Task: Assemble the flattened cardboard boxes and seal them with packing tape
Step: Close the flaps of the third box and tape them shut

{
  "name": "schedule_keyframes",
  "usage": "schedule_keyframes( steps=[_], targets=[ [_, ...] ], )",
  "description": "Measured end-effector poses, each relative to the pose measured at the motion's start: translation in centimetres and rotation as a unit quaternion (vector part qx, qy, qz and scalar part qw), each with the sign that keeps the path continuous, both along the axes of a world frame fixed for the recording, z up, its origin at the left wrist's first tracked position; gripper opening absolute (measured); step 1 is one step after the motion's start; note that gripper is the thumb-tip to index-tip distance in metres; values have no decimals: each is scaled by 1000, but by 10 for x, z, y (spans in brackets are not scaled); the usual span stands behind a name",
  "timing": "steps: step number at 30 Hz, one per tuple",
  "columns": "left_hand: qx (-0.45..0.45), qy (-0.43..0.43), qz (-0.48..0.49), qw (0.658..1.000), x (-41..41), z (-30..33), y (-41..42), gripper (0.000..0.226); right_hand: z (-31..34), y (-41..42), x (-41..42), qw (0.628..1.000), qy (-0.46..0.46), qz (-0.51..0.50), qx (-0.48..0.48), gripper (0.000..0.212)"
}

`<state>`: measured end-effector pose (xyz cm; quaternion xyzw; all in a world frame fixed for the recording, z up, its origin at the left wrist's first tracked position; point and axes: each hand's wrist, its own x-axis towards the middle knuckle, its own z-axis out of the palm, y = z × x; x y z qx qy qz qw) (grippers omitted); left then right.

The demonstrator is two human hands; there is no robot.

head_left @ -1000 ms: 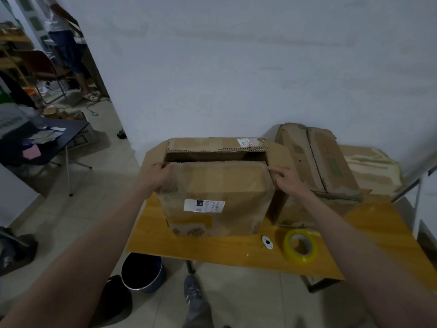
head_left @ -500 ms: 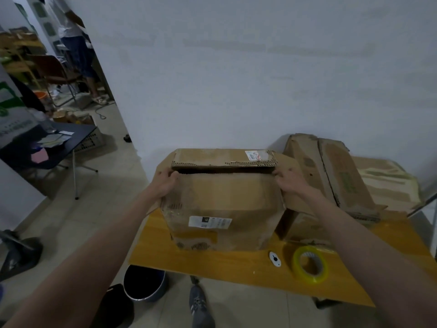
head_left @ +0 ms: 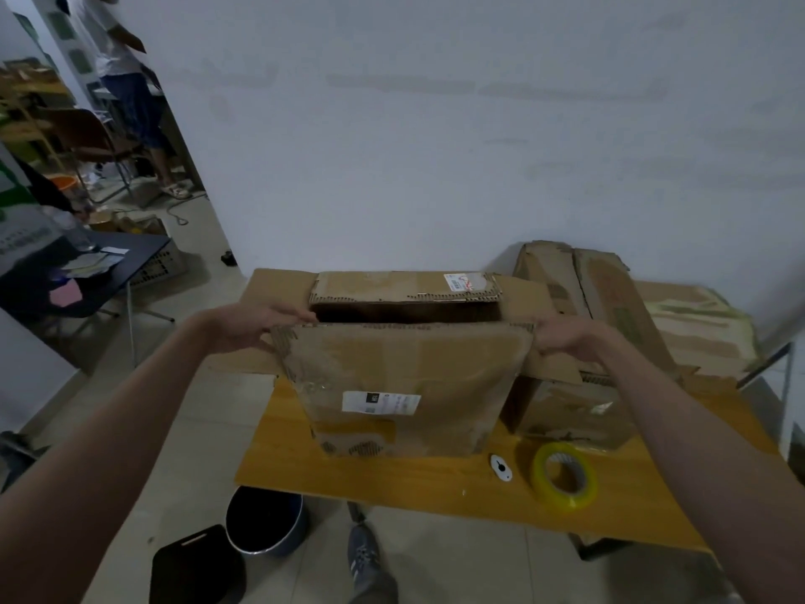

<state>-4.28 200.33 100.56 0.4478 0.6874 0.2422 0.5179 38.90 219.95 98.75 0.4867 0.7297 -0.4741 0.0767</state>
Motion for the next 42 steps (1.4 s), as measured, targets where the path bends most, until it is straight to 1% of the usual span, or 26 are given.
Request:
schedule_keyframes(
  steps=[1, 3, 4, 5, 7, 8, 10, 12, 14, 16, 17, 19, 22, 23, 25, 26, 28, 29, 32, 33, 38, 42],
  targets=[
    [-13, 15, -43, 999, 0, 2, -1, 48, -1, -3, -3, 999, -4, 28, 15, 57],
    [-46, 95, -119, 987, 6, 0, -1, 80, -3, -9, -7, 994, -14, 82, 71, 59],
    [-61, 148, -150, 976, 12, -3, -1, 95, -5, -11, -8, 988, -34, 106, 103, 68],
    [-78, 201, -174, 961, 19, -8, 1, 108, -9, -11, -9, 982, -59, 126, 131, 83],
    [-102, 289, -212, 928, 29, -20, 2, 132, -21, -10, -10, 971, -93, 147, 161, 106],
    [-104, 329, -224, 912, 32, -28, 3, 141, -28, -9, -10, 967, -101, 154, 178, 114],
    [-93, 392, -227, 887, 35, -47, 3, 151, -39, -11, -11, 961, -109, 153, 203, 122],
    [-64, 448, -203, 868, 40, -67, -1, 152, -47, -15, -15, 950, -132, 153, 236, 125],
    [-12, 490, -157, 858, 47, -85, -6, 148, -57, -23, -20, 919, -180, 175, 304, 125],
    [16, 496, -113, 861, 51, -95, -6, 146, -66, -30, -21, 885, -209, 191, 368, 124],
    [20, 493, -105, 863, 50, -95, -5, 146, -67, -30, -20, 881, -209, 193, 377, 125],
    [2, 488, -119, 865, 45, -89, 0, 149, -62, -24, -20, 893, -195, 200, 352, 126],
    [-41, 463, -161, 871, 39, -76, 9, 155, -47, -6, -26, 938, -153, 188, 248, 124],
    [-52, 454, -163, 874, 40, -72, 11, 156, -44, 4, -28, 946, -140, 175, 232, 123],
    [-71, 454, -154, 875, 44, -68, 17, 159, -39, 22, -34, 951, -129, 148, 239, 115],
    [-79, 458, -148, 873, 45, -68, 20, 160, -39, 30, -37, 947, -133, 143, 254, 104],
    [-85, 467, -136, 870, 48, -70, 24, 162, -37, 41, -42, 933, -139, 141, 299, 74],
    [-87, 471, -133, 868, 48, -71, 25, 163, -34, 44, -46, 932, -122, 135, 314, 70],
    [-88, 481, -129, 863, 48, -70, 27, 163, -25, 48, -59, 942, -25, 88, 322, 80],
    [-85, 481, -127, 863, 49, -70, 27, 162, -22, 51, -63, 942, -15, 76, 326, 82],
    [-71, 470, -118, 872, 49, -71, 24, 160, -14, 82, -76, 930, -83, 60, 354, 86],
    [-61, 474, -118, 870, 47, -71, 22, 158, -9, 101, -86, 923, -143, 59, 353, 83]
  ],
)
